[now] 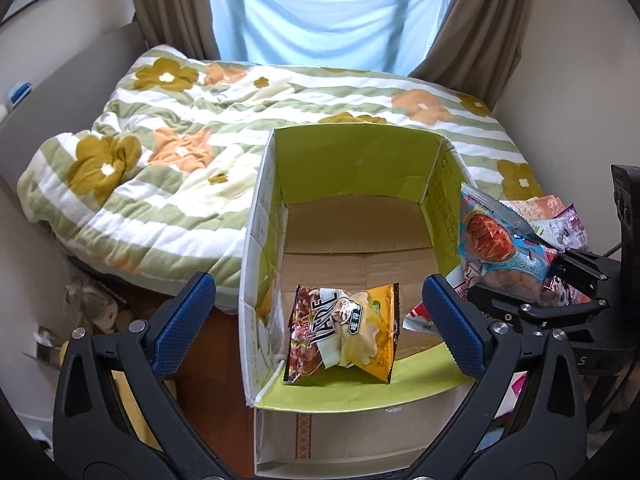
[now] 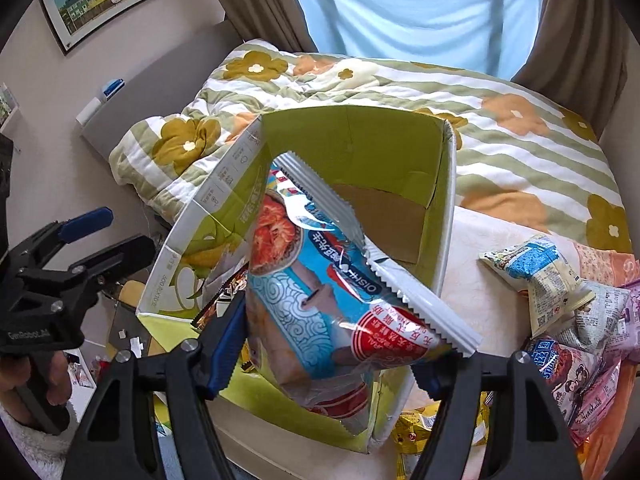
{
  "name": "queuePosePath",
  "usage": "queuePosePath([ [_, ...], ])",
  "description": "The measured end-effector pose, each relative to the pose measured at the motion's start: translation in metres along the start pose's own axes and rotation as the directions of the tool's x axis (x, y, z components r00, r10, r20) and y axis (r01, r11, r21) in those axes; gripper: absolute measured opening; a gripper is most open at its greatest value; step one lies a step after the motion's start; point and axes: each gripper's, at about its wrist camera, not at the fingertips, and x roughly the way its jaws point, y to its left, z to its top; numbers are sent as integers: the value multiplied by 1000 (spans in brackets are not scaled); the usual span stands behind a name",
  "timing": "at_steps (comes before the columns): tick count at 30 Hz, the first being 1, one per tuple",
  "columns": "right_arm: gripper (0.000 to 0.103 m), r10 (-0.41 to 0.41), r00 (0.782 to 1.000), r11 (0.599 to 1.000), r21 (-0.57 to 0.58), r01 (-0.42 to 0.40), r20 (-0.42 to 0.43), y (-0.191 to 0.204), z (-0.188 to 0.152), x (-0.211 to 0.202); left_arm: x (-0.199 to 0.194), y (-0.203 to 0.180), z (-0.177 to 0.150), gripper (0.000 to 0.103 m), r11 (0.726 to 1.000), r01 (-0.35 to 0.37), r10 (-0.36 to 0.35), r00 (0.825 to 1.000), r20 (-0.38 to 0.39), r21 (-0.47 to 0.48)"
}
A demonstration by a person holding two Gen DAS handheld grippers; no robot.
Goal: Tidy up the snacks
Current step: 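Carry both bags into the cardboard box and open both tools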
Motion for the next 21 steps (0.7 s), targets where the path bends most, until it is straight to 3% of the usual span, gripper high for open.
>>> queuePosePath([
  [3, 71, 0, 1000, 1000, 0, 0, -12, 2, 0, 6, -1, 1, -3, 103, 1000, -3, 3, 1000, -1, 4],
  [6, 103, -13, 999, 1000, 4, 12, 35, 4, -2, 3, -4, 5, -5, 103, 1000, -6, 6, 1000, -2, 1],
  [21, 103, -60, 995, 998, 25, 58, 76, 10, -29, -15, -13, 20, -30, 103, 999, 27, -28, 1000, -13, -39],
])
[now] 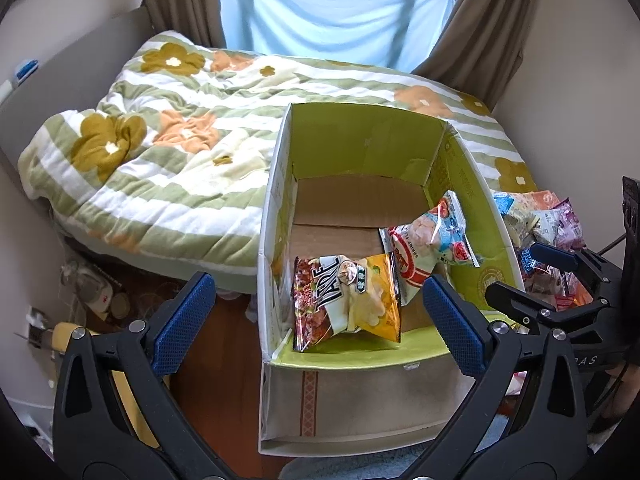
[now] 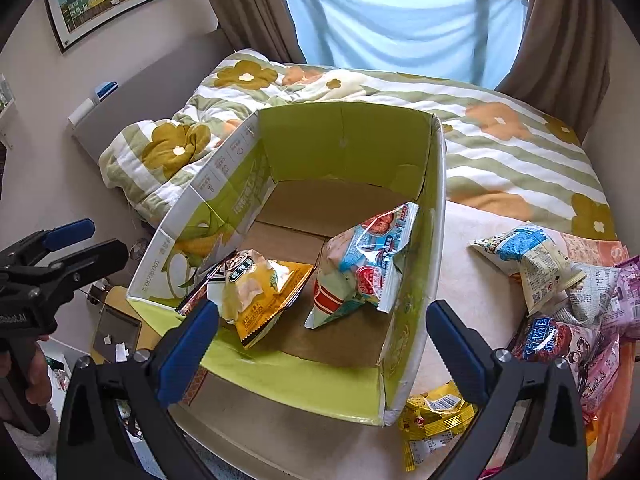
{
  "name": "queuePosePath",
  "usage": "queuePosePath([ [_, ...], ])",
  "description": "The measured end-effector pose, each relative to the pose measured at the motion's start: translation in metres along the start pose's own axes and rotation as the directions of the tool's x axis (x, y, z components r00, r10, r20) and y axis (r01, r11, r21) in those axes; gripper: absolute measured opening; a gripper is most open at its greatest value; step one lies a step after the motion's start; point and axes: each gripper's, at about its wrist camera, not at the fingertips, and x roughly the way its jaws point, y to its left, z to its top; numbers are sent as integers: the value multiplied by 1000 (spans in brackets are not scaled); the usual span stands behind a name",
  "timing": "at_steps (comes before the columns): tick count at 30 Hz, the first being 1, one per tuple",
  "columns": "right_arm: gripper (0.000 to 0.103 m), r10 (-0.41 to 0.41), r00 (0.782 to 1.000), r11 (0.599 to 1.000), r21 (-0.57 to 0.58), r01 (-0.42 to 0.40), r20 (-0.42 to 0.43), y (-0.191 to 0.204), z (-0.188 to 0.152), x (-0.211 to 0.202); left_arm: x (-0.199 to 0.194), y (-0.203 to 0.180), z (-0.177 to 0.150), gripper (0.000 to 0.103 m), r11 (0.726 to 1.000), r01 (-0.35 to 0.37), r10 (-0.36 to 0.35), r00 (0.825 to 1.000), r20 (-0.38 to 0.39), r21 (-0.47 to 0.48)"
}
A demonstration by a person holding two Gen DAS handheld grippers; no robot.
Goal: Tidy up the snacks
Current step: 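Carry both bags into the cardboard box and open both tools, then grasp the pink bag with the left tool while the right tool grasps the orange-cream bag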
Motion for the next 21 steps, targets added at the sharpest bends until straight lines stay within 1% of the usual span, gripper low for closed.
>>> queuePosePath([
  [5, 103, -12, 999, 1000, 14, 11, 47, 3, -2, -19, -10, -7, 0, 103, 999, 3, -3, 1000, 21, 35],
  [10, 103, -25, 995, 999, 36, 22, 92, 6, -7, -39, -20, -16, -4, 103, 997, 31, -33, 999, 35, 68],
  [13, 103, -24, 992, 998, 57, 17, 125, 4, -13, -52, -26, -24, -7, 103, 995, 35, -39, 998, 44, 93],
  [16, 103, -75, 991, 994, 82, 66, 112, 1, -18, -62, -33, -36, -12, 103, 994, 44, -49, 997, 52, 103],
  [18, 103, -108, 985, 992, 73, 98, 137, -2, -23, -73, -37, -47, -17, 103, 993, 50, -56, 997, 56, 107],
  [19, 103, -118, 982, 992, 71, 108, 146, -3, -27, -77, -39, -52, -19, 103, 993, 50, -56, 997, 58, 110],
  [21, 103, -111, 987, 991, 82, 101, 120, -10, -31, -80, -43, -64, -24, 103, 993, 47, -54, 997, 64, 112],
])
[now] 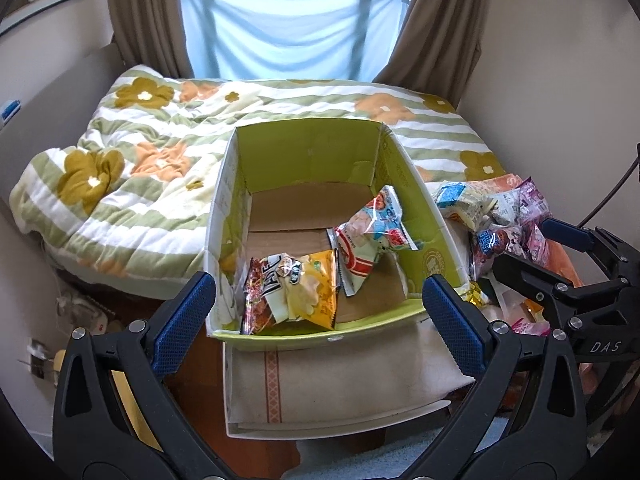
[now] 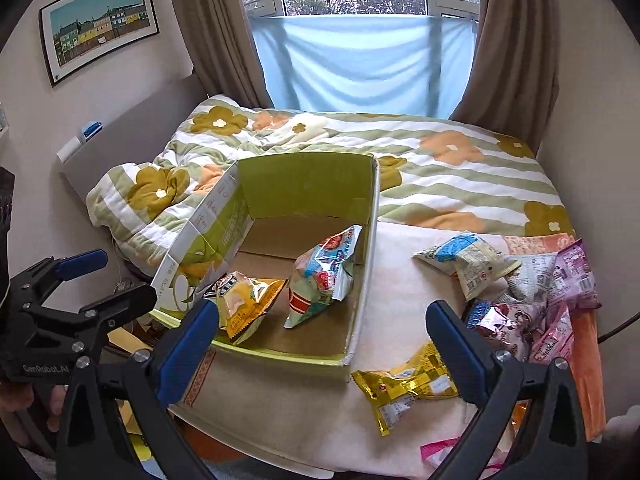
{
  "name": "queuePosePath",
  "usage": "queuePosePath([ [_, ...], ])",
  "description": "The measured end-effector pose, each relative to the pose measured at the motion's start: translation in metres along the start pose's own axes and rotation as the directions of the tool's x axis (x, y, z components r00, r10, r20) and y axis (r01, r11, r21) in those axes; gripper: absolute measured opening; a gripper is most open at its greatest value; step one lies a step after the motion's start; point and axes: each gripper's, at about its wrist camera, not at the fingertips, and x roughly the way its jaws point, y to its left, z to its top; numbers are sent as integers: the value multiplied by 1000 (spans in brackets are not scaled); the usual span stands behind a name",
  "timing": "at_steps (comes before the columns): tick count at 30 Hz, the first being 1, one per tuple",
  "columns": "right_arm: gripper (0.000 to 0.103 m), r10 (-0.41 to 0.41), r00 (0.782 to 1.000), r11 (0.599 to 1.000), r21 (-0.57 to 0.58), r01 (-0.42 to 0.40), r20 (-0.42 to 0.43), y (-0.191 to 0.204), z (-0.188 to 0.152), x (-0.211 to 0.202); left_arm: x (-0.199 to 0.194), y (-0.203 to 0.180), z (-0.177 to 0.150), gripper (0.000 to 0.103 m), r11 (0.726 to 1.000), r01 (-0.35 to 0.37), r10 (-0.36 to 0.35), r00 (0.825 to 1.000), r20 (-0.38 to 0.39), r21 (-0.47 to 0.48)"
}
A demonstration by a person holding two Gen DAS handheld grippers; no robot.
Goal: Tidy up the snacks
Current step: 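Grasp the pink bag with the left tool while the right tool grasps the orange-cream bag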
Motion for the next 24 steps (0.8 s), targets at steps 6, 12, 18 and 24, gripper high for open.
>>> queuePosePath([
  [6, 103, 88, 996, 992, 90, -88, 2, -48, -23, -26, -4, -48, -15, 103, 1000, 17, -17, 1000, -11, -15],
  [12, 103, -42, 999, 998, 43, 41, 2, -109, -46, -64, 3, -116, -36, 103, 996, 85, -85, 995, -51, -6],
  [18, 103, -121, 992, 992, 17, 122, -29, -170, -69, -89, 8, -193, -60, 103, 988, 145, -140, 985, -101, 44],
  [24, 103, -146, 984, 989, -20, 145, -101, -223, -97, -87, 27, -261, -94, 103, 972, 226, -213, 963, -165, 65],
])
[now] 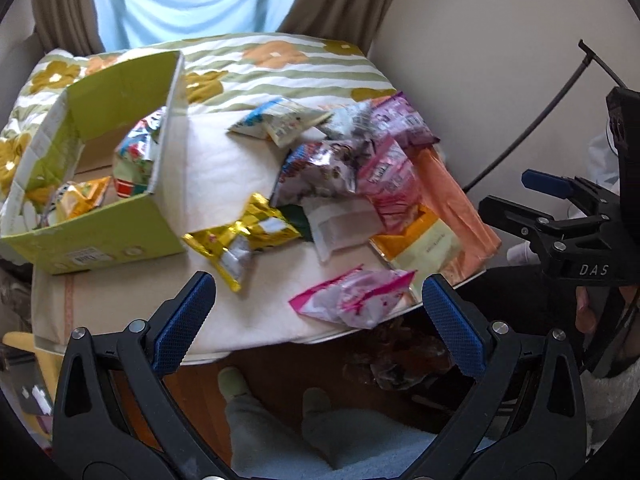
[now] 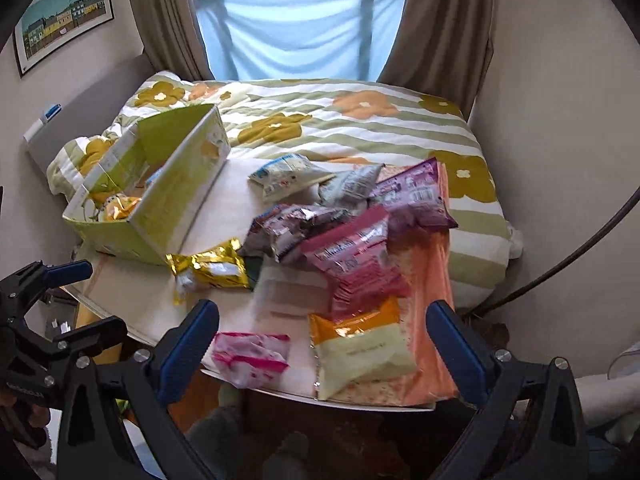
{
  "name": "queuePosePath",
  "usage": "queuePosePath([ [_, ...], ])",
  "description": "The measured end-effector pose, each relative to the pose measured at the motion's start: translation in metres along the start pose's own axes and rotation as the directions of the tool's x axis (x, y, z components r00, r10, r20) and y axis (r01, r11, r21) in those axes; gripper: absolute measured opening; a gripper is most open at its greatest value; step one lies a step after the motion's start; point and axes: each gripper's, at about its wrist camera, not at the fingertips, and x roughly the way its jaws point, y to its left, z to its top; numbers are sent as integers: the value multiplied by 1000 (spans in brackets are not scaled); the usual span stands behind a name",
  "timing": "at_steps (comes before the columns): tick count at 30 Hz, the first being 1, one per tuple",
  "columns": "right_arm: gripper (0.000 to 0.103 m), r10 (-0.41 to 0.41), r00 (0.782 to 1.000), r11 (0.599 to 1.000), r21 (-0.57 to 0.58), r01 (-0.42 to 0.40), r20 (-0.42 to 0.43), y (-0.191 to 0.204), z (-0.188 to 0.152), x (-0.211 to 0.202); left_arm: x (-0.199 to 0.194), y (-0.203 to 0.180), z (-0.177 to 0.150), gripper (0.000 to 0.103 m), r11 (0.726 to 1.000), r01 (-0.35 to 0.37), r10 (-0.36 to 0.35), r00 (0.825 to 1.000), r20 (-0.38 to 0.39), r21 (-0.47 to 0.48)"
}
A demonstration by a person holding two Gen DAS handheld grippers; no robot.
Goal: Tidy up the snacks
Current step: 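Grasp the pink bag with the left tool while the right tool grasps the orange-cream bag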
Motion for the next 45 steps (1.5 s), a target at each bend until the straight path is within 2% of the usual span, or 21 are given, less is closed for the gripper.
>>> queuePosePath([
  [5, 103, 0, 999, 1000, -20, -1, -36, -25, -22, 19, 36, -31, -18, 103, 999, 22, -19, 998, -63, 39],
  [20, 103, 59, 994, 988, -134, -71, -93, -37, -56, 112, 143, -37, -44, 101, 991, -7, 22, 994, -109, 134],
  [23, 103, 49, 995, 980, -188, -65, -88, -31, -59, 117, 150, -37, -45, 96, 992, 0, 15, 993, -115, 126],
  [25, 103, 37, 995, 975, -214, -56, -94, -28, -60, 122, 156, -35, -44, 79, 992, -14, 31, 992, -126, 128],
  [31, 103, 45, 991, 975, -210, -71, -124, -31, -62, 134, 163, -34, -43, 63, 989, -24, 46, 988, -148, 147],
  [36, 103, 27, 988, 972, -227, -62, -152, -30, -66, 143, 161, -30, -41, 59, 989, -29, 51, 987, -151, 143],
  [45, 100, 14, 989, 966, -253, -52, -150, -28, -72, 146, 158, -23, -39, 58, 991, -20, 43, 985, -168, 135],
])
